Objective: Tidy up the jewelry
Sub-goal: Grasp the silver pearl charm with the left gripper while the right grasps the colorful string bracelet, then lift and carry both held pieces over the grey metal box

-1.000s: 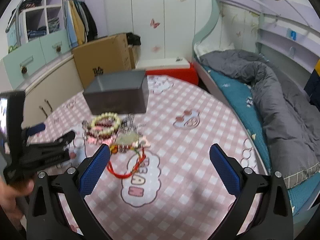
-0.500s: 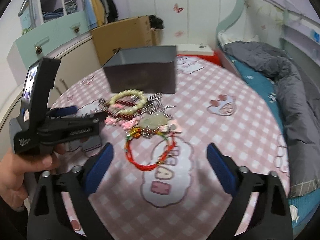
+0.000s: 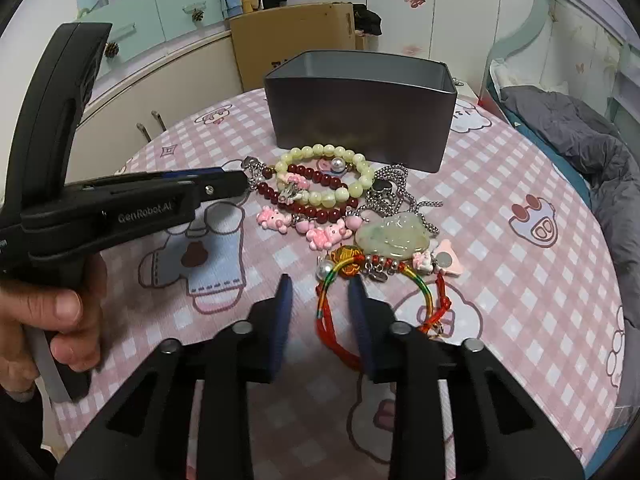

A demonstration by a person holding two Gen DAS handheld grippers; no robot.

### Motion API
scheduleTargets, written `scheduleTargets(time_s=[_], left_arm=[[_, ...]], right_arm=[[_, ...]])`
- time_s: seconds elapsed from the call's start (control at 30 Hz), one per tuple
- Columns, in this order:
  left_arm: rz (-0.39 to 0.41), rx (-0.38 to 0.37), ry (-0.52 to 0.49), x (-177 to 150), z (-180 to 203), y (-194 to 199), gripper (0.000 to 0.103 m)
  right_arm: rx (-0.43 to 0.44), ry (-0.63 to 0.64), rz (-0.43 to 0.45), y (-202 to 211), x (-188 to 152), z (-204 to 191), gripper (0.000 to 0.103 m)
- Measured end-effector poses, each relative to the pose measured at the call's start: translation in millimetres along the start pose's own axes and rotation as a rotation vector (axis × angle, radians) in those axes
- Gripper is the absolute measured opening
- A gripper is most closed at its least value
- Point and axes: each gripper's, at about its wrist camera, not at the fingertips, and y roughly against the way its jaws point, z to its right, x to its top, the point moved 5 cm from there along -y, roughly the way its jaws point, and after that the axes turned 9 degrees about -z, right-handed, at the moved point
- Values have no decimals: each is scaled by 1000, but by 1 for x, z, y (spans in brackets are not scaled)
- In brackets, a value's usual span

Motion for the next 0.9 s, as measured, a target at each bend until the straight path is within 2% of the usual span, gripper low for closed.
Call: scheduleTargets(time_s=[0.03,0.13,0.2,0.23,0.27,0.3,0.33,0.37,0.43,0.53,0.63,0.73,0.77,0.8,0.83,0.87,0.9], left_arm=[[6,16,-6,-1,0,2,22],[-13,34,14,-2,-5,0,24],[-14,11,5,2,-2,-2,46],[-16,14,-14,3,1,-3,70],[-26,68,-35,4,4,-6,90],[-39,131,-47,5,3,-10,94],[-50,162,-59,6,4,-14,94],[-48,134,-60,7,4,-14,88],[-34,130,-34,8,-2,-11,69],[-24,119,-25,7,-10,-6,58],[-25,106,-33,6,-14,-6,58],[-39,152,-92,7,-7,-11,58],[-38,147,-112,8,-4,-12,46],[-34,128,-124,8,0,-11,32],[-33,86,-138,8,3,-11,26],[-37,48,-152,6,5,-10,26],[-34,41,-158,5,7,-9,26]], right_arm=[[8,-5,-3,1,-1,1,14],[14,-9,-1,2,-3,2,14],[13,-11,0,4,-5,3,15],[10,-12,0,4,-5,2,15],[9,-13,-1,5,-6,2,16],[6,-10,-2,3,-4,1,16],[4,-6,-1,2,-4,1,16],[1,-4,0,0,-3,0,16],[9,-8,0,1,-3,0,16],[18,-14,1,3,-6,0,16],[16,-13,0,4,-6,1,16],[11,-11,1,4,-7,1,16],[10,-10,3,4,-8,2,15],[7,-12,3,4,-7,1,8],[19,-18,0,4,-7,2,2],[34,-22,-1,5,-7,4,2],[39,-20,1,7,-8,5,2]])
